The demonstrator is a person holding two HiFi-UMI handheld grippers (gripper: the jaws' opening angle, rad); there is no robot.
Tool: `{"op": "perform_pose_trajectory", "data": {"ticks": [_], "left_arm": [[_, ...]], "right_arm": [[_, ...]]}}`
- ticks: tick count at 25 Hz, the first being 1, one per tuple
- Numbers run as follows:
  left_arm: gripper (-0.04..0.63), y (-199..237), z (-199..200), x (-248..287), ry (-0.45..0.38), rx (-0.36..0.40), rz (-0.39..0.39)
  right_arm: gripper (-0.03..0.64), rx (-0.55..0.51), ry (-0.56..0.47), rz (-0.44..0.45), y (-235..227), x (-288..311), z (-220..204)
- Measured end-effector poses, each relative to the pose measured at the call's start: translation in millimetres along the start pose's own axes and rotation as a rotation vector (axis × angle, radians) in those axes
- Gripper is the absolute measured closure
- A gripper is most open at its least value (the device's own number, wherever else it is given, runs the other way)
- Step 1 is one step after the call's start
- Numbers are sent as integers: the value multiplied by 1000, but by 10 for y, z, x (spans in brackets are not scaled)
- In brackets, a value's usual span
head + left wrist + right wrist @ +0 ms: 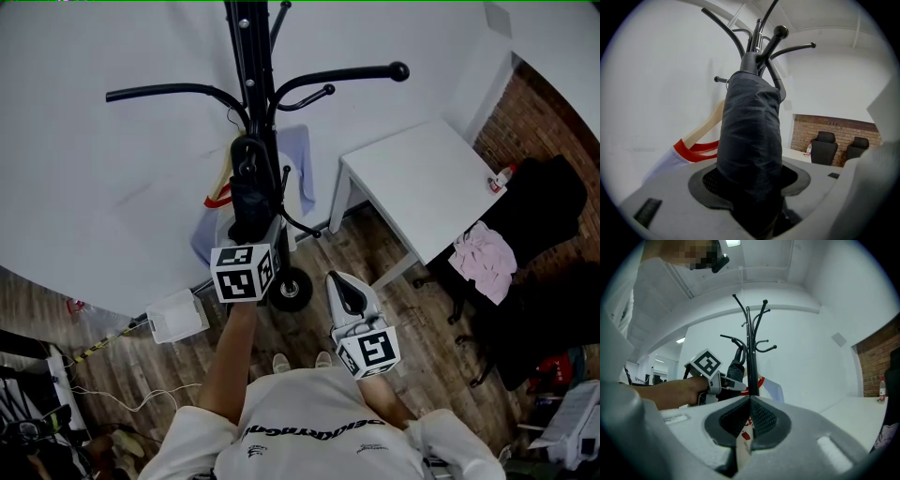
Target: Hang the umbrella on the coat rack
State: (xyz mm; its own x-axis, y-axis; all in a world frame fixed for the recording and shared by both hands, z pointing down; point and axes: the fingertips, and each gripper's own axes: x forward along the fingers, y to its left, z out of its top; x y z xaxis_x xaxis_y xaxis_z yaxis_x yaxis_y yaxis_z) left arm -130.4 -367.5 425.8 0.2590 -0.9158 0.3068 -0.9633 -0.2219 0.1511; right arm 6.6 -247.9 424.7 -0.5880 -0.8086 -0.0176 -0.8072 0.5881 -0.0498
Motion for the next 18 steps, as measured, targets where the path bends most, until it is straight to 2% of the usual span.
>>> {"op": "perform_pose_trajectory", "data": {"ticks": [8, 18], "left_arm": [[337, 24, 32, 208, -36, 27, -13], [336, 106, 158, 487, -205, 69, 1]], "right_arm": [[618, -3, 14, -7, -1, 30, -59], [618, -18, 26, -34, -61, -65, -101]]}}
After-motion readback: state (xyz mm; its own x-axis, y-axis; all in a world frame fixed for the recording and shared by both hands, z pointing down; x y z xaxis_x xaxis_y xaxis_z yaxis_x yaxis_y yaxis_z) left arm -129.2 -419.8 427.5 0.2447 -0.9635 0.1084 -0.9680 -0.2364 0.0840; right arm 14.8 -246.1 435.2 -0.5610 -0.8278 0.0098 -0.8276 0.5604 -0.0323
